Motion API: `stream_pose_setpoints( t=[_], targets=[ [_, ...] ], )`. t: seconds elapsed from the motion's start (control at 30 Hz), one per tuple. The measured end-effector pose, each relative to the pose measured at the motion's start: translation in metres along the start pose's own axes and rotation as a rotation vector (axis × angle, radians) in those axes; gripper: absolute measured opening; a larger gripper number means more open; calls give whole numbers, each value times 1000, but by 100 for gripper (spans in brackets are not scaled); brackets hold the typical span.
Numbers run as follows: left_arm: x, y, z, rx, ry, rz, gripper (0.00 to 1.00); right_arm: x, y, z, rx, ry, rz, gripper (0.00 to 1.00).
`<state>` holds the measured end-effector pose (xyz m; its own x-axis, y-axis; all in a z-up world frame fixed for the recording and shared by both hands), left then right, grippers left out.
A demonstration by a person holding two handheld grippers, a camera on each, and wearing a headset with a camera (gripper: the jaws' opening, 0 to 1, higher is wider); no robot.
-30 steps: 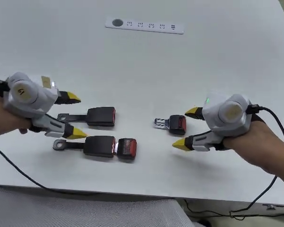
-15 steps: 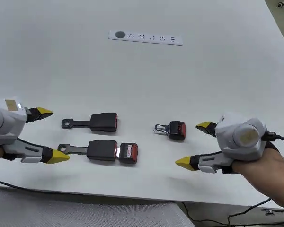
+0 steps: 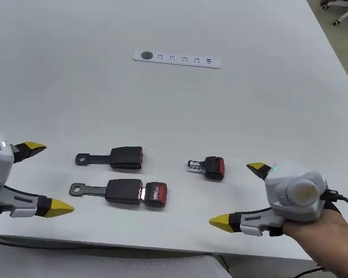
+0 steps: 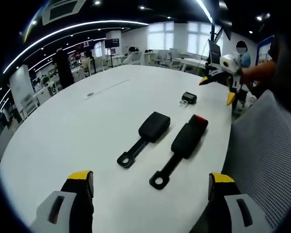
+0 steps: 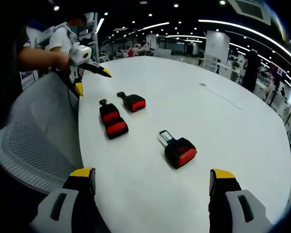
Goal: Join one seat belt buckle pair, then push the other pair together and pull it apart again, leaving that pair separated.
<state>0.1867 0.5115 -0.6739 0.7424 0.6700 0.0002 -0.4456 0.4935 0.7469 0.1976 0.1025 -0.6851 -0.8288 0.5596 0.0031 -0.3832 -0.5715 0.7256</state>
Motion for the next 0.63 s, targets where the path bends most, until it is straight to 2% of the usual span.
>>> stream_pose_setpoints(
  t=[0.13,0.2,0.33,0.43,0.63],
  targets=[
    [-4,2,-4,1,10,-3,100,5,-1,-3,-10,-16,-8,99],
    [-1,6,-11,0,22,5,100,8,-2,-3,-13,-27,-10,99],
    [-4,4,-8,-5,35,10,100,10,-2,0,-38,-47,-14,99],
    [-5,5,-12,0,32,14,100,10,-4,-1,-46,-55,-17,99],
    [-6,9,-11,-43,80,6,100,12,-5,-5,-46,-73,-22,99]
  ],
)
Point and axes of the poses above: the centre of the closed fingertips' face, and the gripper's own axes: y roughly backward along the fingers, x roughly to its left, z roughly out of its top, the point moved 7 cm from there along y, roughly backward along the fingers, and after that the axes turned 5 degrees about x, right-handed, at the moved point
